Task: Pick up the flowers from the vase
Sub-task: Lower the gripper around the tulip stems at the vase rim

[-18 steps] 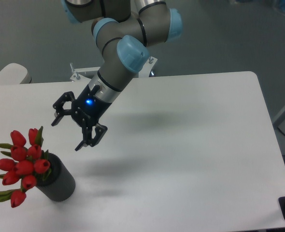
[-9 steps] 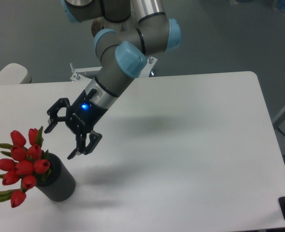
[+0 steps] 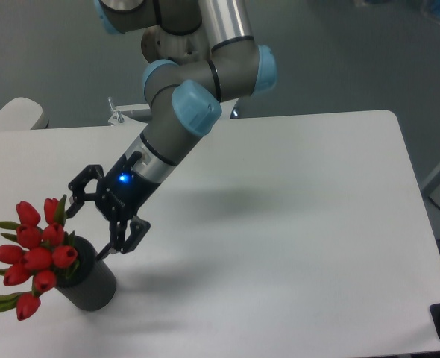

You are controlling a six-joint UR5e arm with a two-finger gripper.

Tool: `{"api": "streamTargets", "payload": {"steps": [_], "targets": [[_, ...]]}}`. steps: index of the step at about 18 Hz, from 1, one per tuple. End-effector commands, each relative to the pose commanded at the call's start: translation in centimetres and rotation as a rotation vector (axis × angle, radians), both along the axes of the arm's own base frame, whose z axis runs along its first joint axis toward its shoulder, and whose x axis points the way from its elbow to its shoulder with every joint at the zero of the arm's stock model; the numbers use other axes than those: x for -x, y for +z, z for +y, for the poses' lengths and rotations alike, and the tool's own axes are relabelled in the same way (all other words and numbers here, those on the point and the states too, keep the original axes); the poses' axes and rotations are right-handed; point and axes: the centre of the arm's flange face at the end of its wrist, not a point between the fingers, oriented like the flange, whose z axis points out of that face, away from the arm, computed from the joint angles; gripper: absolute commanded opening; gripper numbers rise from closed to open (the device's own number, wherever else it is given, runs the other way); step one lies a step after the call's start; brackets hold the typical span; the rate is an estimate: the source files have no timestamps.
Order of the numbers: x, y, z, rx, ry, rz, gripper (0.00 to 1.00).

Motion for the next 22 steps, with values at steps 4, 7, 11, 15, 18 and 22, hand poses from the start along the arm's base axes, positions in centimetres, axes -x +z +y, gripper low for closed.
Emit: {"api": "streamTargets", "payload": {"steps": [4, 7, 11, 15, 18, 22], "targets": [[-0.5, -0.7, 0.8, 0.008, -0.014, -0.007, 1.00], [-0.5, -1.1, 1.1, 0.012, -0.018, -0.011, 1.00], [-1.8, -1.6, 1.7, 0.020, -0.039, -0.018, 1.00], [-2.4, -1.8, 2.1, 0.022, -0.048, -0.021, 1.00], [-2.5, -2.0, 2.6, 0.024, -0.054, -0.022, 1.00], [-2.6, -2.7, 3.1, 0.032, -0.059, -0.029, 1.00]]}}
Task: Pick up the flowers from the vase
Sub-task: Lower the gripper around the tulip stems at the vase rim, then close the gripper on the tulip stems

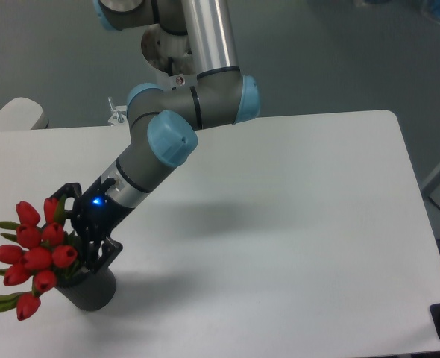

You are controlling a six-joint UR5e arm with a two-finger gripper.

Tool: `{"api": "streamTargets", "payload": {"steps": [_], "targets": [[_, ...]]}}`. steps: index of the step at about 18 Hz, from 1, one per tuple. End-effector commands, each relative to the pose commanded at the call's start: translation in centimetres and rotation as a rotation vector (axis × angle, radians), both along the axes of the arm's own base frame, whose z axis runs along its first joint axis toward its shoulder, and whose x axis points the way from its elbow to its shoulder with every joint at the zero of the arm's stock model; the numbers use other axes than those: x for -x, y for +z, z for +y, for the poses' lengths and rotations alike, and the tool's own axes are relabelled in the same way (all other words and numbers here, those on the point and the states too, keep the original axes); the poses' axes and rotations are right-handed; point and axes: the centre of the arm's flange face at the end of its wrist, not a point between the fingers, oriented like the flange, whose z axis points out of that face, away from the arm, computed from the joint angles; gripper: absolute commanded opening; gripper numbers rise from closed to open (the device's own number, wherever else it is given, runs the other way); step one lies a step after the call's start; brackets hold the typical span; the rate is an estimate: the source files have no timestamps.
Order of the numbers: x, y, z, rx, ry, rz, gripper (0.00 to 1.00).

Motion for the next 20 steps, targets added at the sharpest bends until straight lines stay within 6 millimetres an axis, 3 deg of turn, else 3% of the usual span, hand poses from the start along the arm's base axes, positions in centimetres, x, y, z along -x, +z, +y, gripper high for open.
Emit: {"api": "streamTargets", "payload": {"steps": [7, 11, 13, 20], "targets": [[-0.11, 0.05, 0.50, -0.004, -0.006, 0.003, 1.00], [-0.12, 0.16, 0.48, -0.006, -0.006, 0.005, 0.71], [-0.15, 0.33, 0.44, -0.007, -0.006, 0.005, 0.63], [-0.06, 0.61, 0.40, -0.012, -0.005, 0.009, 0.51]]}}
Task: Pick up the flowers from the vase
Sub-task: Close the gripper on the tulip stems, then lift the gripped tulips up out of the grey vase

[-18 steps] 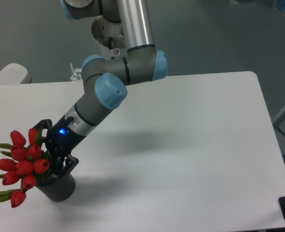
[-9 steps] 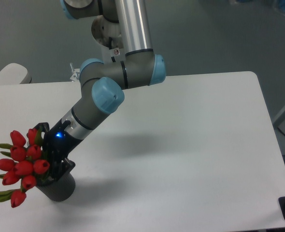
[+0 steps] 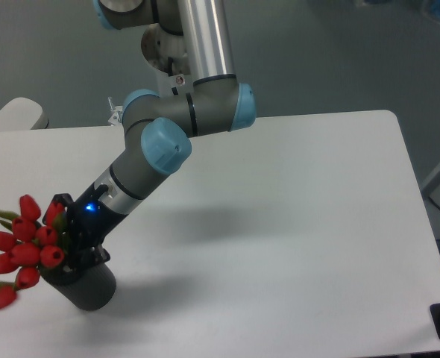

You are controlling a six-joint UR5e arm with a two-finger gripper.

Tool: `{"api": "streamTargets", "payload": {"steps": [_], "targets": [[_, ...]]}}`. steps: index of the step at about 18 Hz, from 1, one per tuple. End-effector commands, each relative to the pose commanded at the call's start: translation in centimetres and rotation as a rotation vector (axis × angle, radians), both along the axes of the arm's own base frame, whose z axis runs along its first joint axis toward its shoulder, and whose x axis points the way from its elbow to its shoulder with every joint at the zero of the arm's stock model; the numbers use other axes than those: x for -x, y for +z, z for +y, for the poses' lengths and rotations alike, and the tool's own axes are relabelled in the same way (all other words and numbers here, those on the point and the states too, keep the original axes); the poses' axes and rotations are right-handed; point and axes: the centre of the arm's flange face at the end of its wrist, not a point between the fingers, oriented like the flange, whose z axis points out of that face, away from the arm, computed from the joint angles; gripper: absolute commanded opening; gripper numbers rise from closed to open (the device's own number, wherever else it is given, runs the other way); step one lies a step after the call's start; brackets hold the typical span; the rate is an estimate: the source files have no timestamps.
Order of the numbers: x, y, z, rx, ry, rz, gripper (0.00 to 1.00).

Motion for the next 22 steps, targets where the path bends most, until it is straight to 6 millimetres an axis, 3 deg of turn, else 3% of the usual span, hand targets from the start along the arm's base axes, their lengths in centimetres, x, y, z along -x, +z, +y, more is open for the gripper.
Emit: {"api": "streamTargets", "payload": {"steps": [10, 17, 22], "targets": [[0.4, 1.8, 0.1, -0.033, 0.002, 0.008, 0.45], [0.6, 5.5, -1.1, -0.042, 0.065, -0.018, 0.39], [1.1, 10.1, -0.9, -0.071, 0.124, -0.034, 0.39]]}}
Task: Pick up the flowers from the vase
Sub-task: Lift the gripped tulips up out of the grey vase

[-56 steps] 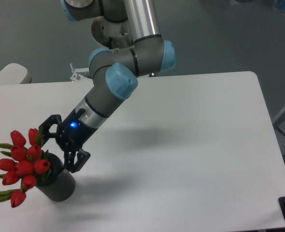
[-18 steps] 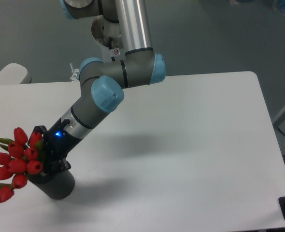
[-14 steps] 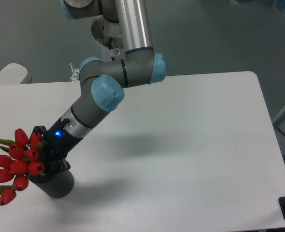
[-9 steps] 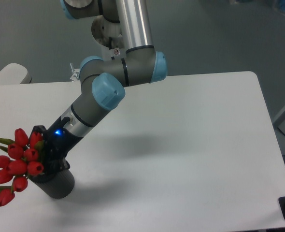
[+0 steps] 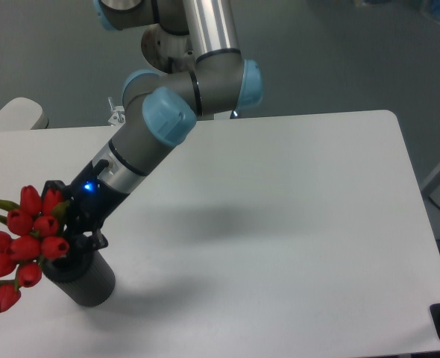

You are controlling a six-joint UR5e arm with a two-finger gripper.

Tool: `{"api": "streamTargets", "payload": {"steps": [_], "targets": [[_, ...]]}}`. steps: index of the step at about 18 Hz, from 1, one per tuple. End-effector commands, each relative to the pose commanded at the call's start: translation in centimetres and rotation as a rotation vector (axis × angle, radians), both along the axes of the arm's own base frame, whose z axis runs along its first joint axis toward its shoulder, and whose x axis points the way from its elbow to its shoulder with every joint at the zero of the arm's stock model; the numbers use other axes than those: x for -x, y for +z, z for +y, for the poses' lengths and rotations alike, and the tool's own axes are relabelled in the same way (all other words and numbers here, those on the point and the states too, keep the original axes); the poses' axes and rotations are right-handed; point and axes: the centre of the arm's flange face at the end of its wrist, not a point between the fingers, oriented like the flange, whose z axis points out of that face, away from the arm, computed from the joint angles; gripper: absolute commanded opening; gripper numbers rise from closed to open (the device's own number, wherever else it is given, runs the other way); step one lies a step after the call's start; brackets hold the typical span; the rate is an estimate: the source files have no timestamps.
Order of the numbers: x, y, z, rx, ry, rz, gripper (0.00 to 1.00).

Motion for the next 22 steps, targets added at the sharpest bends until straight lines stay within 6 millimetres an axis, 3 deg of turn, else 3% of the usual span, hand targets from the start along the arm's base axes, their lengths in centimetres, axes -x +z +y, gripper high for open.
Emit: {"api": "streamTargets", "payload": {"steps": [7, 12, 14, 18, 22], "targets": [[0.7, 4.7, 0.2, -0.038, 0.052, -0.051, 0.38], [2.2, 8.9, 0.1, -0.081, 0.098, -0.069, 0.35], [3.7, 10.2, -0.3, -0.094, 0.127, -0.079, 0.32], [5.9, 11.8, -0.9, -0.114, 0.164, -0.100, 0.31], [9.1, 11.5, -2.2, -0.116, 0.212, -0.095, 0.29]]}}
